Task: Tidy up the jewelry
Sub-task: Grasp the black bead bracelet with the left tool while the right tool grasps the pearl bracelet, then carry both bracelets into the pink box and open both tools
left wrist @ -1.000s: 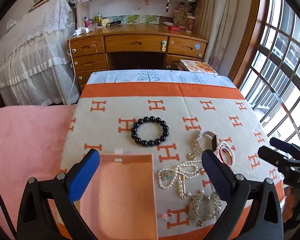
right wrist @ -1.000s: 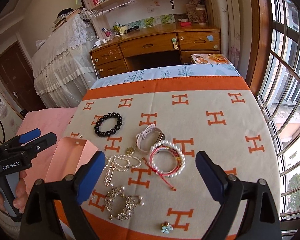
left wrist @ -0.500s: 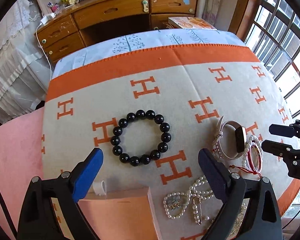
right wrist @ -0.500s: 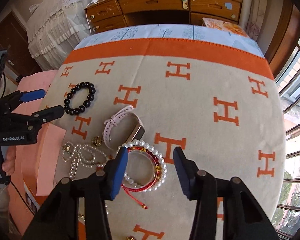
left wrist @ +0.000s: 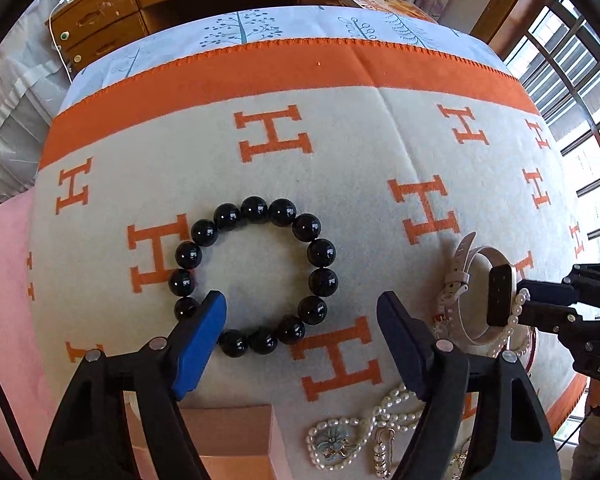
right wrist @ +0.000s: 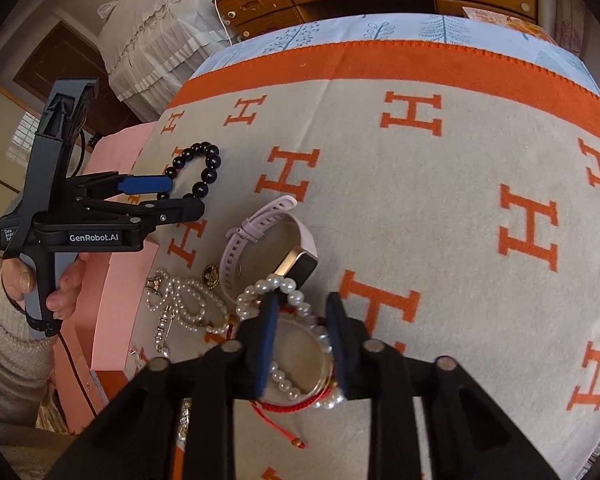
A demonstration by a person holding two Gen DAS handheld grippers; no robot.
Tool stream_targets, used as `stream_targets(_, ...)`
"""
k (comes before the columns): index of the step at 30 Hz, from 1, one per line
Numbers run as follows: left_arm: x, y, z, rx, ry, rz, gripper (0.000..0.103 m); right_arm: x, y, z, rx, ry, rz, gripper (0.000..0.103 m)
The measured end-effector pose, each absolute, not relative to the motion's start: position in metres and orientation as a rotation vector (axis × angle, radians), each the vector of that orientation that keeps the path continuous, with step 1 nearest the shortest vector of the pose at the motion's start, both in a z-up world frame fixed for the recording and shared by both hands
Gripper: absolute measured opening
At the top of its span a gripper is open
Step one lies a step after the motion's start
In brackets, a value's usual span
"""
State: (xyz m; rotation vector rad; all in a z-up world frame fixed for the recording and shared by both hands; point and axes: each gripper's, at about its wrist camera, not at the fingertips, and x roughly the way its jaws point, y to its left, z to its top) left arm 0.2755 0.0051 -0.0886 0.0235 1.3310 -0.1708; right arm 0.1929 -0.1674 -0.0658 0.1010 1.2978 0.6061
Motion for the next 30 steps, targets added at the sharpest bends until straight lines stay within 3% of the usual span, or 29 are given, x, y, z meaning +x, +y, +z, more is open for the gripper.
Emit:
stream_targets(4,0.277,-0.003,-0.094,0.051,1.338,-0.164,0.065,0.189,-0.165,-0.068,0.084,1.278,0.592,0.009)
stream_targets(5,0.277,-0.006,-0.094,0.064,1.332,-0.157,0.057,0.187,-0.166,-0.066,0.085,1.265,0.586,0.009)
stream_targets(8,0.276,-0.013,-0.09,0.065,1.323,-0.157,0.013,0.179,-0.171,-0.054,0.109,1.217,0.568,0.008)
stream_targets(14,0.262,-0.012,-0.069,0.055,1.261,-0.148,0.013,0.16,-0.184,-0.016,0.169,1.118,0.544,0.008)
stream_targets(21,0.23,0.0,-0.003,-0.017,1.135,-0.175,0.013,0.13,-0.19,0.043,0.203,0.943,0.532,0.008)
stream_targets(30,0.167,0.026,0.067,-0.078,1.013,-0.209,0.013,0.089,-0.154,0.084,0.16,0.863,0.596,0.008)
